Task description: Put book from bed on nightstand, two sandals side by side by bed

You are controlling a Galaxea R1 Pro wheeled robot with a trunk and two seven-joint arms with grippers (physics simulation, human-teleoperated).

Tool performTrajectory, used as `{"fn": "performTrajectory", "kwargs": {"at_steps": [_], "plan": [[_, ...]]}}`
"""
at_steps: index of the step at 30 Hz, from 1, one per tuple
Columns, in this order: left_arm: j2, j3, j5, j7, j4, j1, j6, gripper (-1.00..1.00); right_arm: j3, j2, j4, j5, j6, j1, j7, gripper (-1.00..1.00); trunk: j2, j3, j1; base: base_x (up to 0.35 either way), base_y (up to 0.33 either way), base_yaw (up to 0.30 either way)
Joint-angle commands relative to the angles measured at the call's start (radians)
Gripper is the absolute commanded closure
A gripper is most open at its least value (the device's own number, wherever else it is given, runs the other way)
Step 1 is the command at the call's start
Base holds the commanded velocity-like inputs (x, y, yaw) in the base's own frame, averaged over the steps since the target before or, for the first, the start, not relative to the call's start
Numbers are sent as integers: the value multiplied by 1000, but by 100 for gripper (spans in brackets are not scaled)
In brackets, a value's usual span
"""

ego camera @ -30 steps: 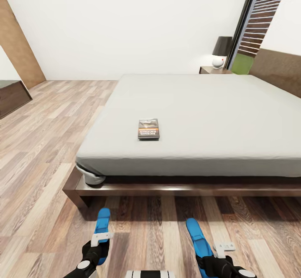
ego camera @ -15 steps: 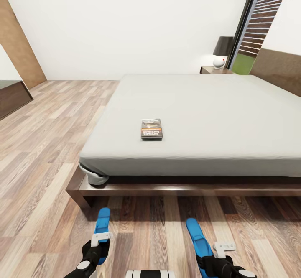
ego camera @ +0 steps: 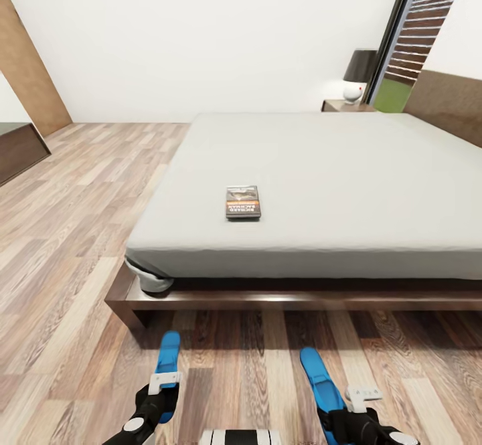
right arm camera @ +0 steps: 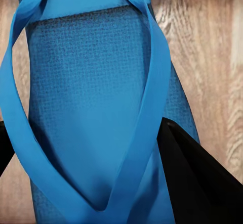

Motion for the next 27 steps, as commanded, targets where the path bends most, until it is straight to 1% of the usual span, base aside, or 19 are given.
{"fn": "performTrajectory", "kwargs": {"at_steps": [1, 3, 12, 19, 27], "plan": [[0, -9, 4, 6, -1, 0, -2, 100, 1, -1, -8, -6, 8, 1, -6, 100, -1, -5, 0, 0, 0, 0], [1, -8, 4, 6, -1, 0, -1, 100, 1, -2, -22, -6, 16, 5, -6, 100, -1, -12, 1, 0, 0, 0], [2, -6, 5, 5, 0, -2, -2, 100, 1, -3, -32, -5, 22, 9, -6, 100, -3, -47, 5, 0, 0, 0], [2, 2, 8, 6, -2, -2, -5, 100, 1, -3, -32, 2, 24, 9, -7, 100, -3, -47, 5, 0, 0, 0], [2, 3, 7, 5, -2, -3, -5, 100, 1, -3, -32, 4, 24, 9, -7, 100, -5, -78, 9, 0, 0, 0]]}}
